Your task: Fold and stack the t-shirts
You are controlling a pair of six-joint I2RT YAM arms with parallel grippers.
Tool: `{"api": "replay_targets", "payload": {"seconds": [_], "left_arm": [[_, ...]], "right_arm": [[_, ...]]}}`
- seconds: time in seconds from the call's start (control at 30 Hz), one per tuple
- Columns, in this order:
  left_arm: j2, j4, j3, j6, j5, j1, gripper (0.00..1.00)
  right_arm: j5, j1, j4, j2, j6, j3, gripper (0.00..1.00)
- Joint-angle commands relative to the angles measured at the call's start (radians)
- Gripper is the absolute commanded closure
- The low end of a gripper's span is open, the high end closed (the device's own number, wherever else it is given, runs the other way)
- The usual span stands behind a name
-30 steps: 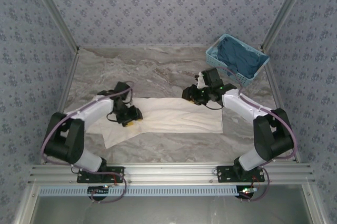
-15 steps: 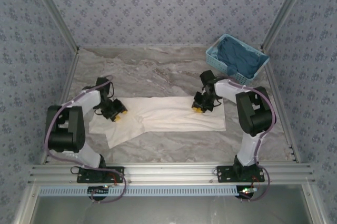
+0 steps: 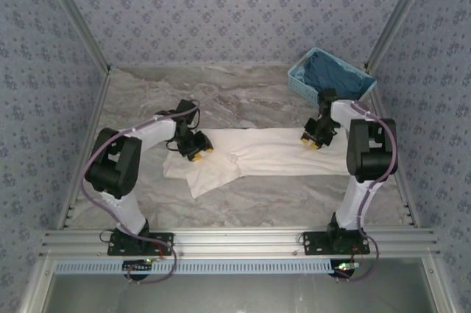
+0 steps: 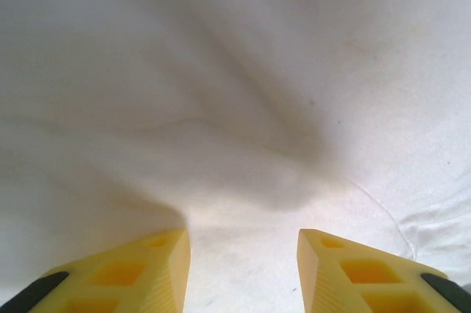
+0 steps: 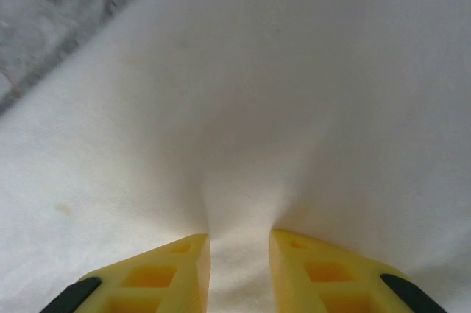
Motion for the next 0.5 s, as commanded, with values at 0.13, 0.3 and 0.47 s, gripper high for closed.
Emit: {"api": "replay_targets", "payload": {"seconds": [0.13,0.3,0.47], "left_arm": [[-0.201,-0.171,-0.053,0.122,-0.093,0.104,0.57],[-0.215,-0.137,-0.144,0.175,-0.066,0.137,0.59],[-0.196,-0.029,-0.188,0.164,-0.059,0.139,0.59]], "right_arm": [[-0.079,0.112,0.092,-0.218,-0.157,0.011,0.59],[-0.277,0.193,0.257,-0.314,-0.061,-0.102,0.54],[-0.36,0.259,0.403,-0.359,0.047,-0.194,0.52]]}}
